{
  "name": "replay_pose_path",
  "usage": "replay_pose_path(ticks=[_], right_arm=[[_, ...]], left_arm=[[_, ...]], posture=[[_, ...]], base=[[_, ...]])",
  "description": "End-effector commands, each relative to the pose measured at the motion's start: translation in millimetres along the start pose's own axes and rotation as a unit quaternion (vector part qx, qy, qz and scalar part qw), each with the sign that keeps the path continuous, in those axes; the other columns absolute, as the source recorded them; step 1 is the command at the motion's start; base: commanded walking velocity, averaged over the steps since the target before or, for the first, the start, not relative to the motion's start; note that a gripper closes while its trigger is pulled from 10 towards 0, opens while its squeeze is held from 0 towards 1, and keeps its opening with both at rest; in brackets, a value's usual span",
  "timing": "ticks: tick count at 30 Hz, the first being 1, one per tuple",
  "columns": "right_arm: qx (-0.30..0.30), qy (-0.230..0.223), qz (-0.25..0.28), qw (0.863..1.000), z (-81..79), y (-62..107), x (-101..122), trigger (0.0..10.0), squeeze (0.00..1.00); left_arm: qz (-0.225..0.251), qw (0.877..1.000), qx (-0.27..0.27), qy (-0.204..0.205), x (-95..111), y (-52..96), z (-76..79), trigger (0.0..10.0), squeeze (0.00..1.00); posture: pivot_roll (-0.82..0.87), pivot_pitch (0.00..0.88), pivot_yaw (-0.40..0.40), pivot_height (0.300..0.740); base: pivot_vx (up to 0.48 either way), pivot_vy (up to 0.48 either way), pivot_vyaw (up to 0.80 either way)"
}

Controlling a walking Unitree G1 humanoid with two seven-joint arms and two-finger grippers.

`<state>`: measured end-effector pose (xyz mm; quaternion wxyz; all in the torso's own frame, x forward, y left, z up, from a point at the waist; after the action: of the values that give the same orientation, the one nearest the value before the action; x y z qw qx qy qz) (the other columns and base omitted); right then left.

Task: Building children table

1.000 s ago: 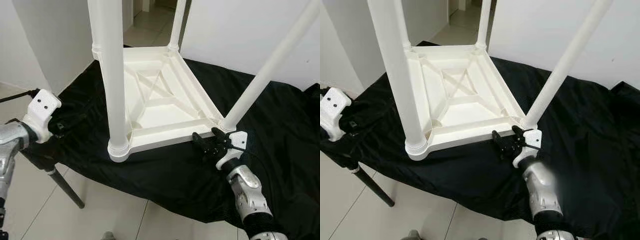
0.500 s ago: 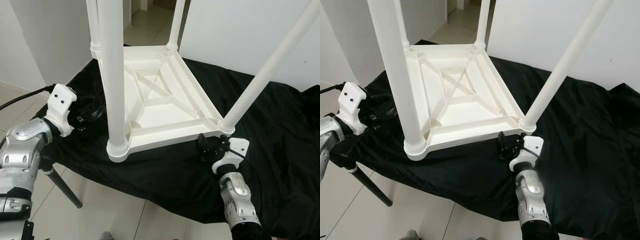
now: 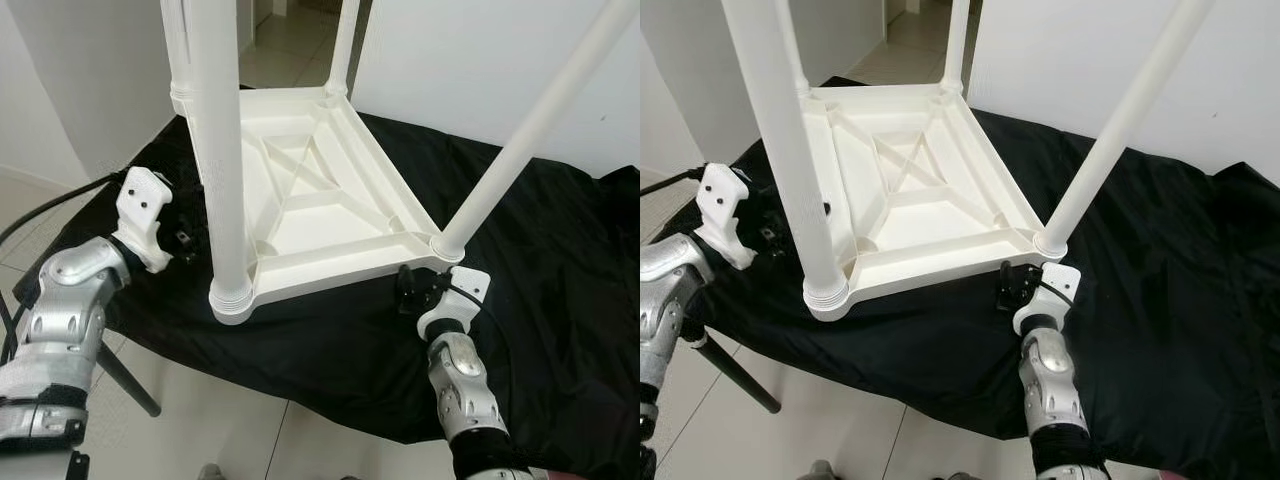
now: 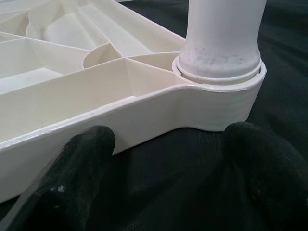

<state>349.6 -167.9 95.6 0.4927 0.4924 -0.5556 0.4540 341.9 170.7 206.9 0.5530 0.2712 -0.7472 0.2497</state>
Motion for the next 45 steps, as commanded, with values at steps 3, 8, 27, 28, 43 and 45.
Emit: replay_pose_path(ticks=[3,8,27,28,43,45], right_arm=[[0.004,0.009,-0.022,1.000,-4.7,-10.5,-4,10.0,0.00],[0.004,0.020,-0.021,1.000,-7.3,-18.7,0,10.0,0.00],[-0.038,0.040,-0.020,0.998,7.7,-46.9,12,10.0,0.00],[-0.046,0.042,-0.020,0.998,11.1,-46.8,12,10.0,0.00],[-0.045,0.062,0.046,0.996,31.6,-1.8,12,10.0,0.00],[-0.044,0.063,0.049,0.996,33.5,3.9,11,10.0,0.00]], left_arm=[[0.004,1.000,-0.026,0.016,-3,-1.2,23.5,10.0,0.00],[0.006,0.998,-0.057,0.026,-1,-1.2,39.0,10.0,0.00],[0.019,0.992,-0.116,0.055,6,-21.2,87.7,10.0,0.00],[0.019,0.991,-0.116,0.055,6,-22.0,89.6,10.0,0.00],[-0.058,0.994,-0.093,0.020,-21,-9.2,67.8,10.0,0.00],[-0.074,0.993,-0.094,0.013,-27,-8.7,64.9,10.0,0.00]], posture=[[0.11,0.123,-0.121,0.740],[0.11,0.135,-0.115,0.740],[0.11,0.149,-0.094,0.740],[0.11,0.149,-0.093,0.740],[0.09,0.168,-0.084,0.740],[0.08,0.170,-0.079,0.740]], base=[[0.000,0.000,0.00],[0.000,0.000,0.00],[0.000,0.000,0.00],[0.000,0.000,0.00],[0.000,0.000,0.00],[0.000,0.000,0.00]])
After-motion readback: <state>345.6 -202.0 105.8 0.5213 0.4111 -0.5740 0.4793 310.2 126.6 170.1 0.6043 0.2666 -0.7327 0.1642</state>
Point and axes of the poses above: a point about 5 cm out from each wrist's last joint towards the gripper, its own y axis pointing back from the gripper into the wrist, its own x axis along the axis of the wrist's last joint, z = x × y, the point moved 4 cm from there along -y, pointing out of the wrist towards the gripper, and after that the axes turned 5 degrees about y, right-handed, at the moved point
